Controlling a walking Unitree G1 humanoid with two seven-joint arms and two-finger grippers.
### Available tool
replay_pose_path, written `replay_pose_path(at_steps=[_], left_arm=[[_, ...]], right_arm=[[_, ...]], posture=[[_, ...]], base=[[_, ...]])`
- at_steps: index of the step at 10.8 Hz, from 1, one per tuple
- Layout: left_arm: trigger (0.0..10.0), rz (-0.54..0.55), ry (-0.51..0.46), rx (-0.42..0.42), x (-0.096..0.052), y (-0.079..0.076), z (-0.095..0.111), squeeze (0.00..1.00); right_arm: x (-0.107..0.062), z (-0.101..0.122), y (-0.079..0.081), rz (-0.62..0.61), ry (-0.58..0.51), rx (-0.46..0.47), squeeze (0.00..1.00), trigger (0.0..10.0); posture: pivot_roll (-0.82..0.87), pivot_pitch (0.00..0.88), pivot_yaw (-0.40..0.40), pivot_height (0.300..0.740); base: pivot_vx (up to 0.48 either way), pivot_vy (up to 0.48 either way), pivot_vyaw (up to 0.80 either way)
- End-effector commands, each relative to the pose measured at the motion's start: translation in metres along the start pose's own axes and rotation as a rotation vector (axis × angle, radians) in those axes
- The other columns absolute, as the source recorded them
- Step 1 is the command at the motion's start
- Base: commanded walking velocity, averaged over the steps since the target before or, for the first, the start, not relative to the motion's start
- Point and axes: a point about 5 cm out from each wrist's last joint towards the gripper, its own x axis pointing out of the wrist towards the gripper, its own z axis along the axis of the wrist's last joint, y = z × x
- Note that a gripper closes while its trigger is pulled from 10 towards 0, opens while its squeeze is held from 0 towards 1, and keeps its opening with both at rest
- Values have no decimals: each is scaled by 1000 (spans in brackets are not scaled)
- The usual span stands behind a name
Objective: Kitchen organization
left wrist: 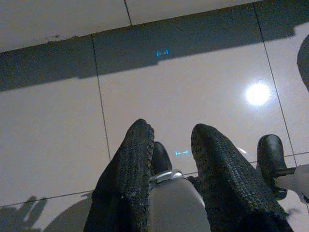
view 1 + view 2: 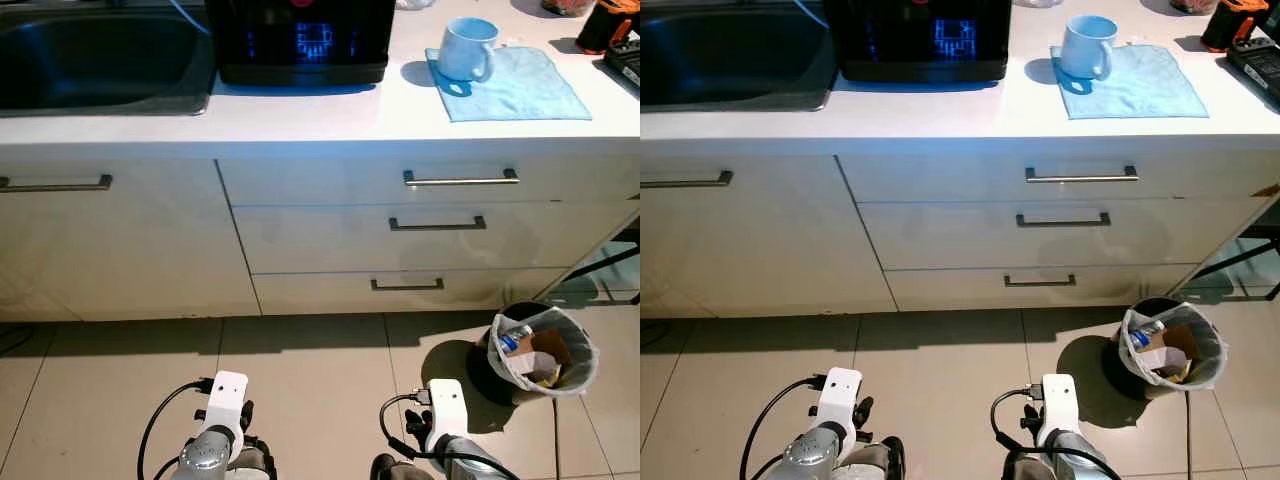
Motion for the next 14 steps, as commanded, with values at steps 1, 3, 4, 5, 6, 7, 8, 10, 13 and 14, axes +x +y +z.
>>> replay_pose_path(at_steps=[1,3,4,5,6,7,8,10,13,14], left_arm=[[10000,8,32,-15,-2,1,-7,0],[10000,15,38,-20,-3,2,-10,0],[10000,17,41,-23,-3,2,-11,0],[10000,20,44,-27,-3,2,-11,0],[10000,21,45,-30,-3,2,-11,0],[10000,23,43,-30,-3,2,-11,0],[10000,24,39,-29,-3,2,-10,0],[10000,23,38,-31,-3,1,-10,0],[10000,22,38,-30,-3,1,-10,0],[10000,21,37,-30,-3,1,-10,0]], right_arm=[[-2,-11,0,-1,37,2,0,10000],[-2,-11,1,2,38,3,0,10000],[-2,-11,1,2,38,3,0,10000],[-2,-10,0,2,37,0,0,10000],[-2,-10,0,3,36,-2,0,10000],[-2,-10,0,6,36,-3,0,10000],[-2,-9,1,7,34,-3,0,10000],[-2,-9,1,7,32,-3,0,10000],[-2,-9,1,8,31,-4,0,10000],[-2,-9,1,8,30,-4,0,10000]], posture=[[130,161,19,740],[134,172,15,740],[135,174,14,740],[138,178,10,740],[139,179,10,740],[138,181,10,740],[137,183,10,740],[138,185,8,740],[135,187,9,740],[135,187,9,740]], base=[[0,330,0],[0,396,0],[0,405,0],[0,401,0],[0,405,0],[0,405,0],[0,405,0],[0,405,0],[0,409,0],[0,409,0]])
